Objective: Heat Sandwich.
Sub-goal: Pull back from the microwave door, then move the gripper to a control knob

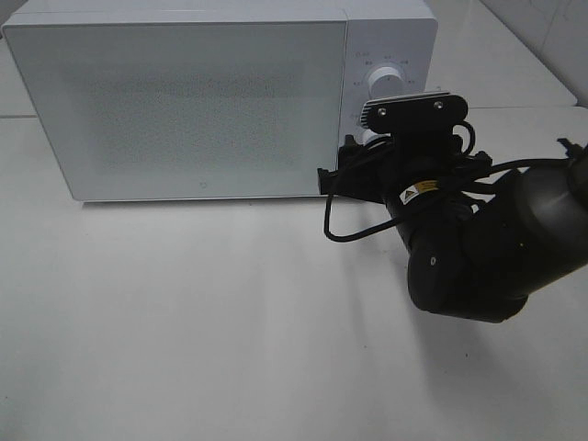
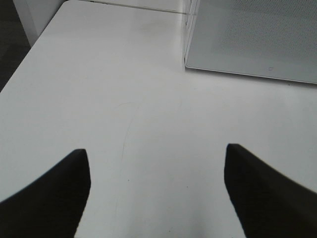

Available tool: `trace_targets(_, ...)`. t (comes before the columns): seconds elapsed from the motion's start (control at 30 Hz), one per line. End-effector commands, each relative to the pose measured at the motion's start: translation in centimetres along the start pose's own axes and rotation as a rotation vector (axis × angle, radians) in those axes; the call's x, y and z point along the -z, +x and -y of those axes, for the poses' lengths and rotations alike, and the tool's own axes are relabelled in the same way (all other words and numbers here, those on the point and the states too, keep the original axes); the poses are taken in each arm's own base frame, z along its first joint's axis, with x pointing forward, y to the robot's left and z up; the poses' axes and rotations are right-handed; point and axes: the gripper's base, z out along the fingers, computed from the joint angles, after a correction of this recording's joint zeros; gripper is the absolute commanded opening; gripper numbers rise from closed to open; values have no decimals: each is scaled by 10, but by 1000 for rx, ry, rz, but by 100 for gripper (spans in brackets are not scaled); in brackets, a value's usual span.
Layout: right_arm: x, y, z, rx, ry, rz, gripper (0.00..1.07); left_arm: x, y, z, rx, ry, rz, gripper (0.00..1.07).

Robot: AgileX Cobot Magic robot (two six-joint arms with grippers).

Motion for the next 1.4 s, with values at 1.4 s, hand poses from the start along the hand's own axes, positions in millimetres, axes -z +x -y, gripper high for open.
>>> trace_targets(1.4, -40, 11, 4, 11, 61, 126, 71, 3, 1, 0, 6, -1, 34, 71)
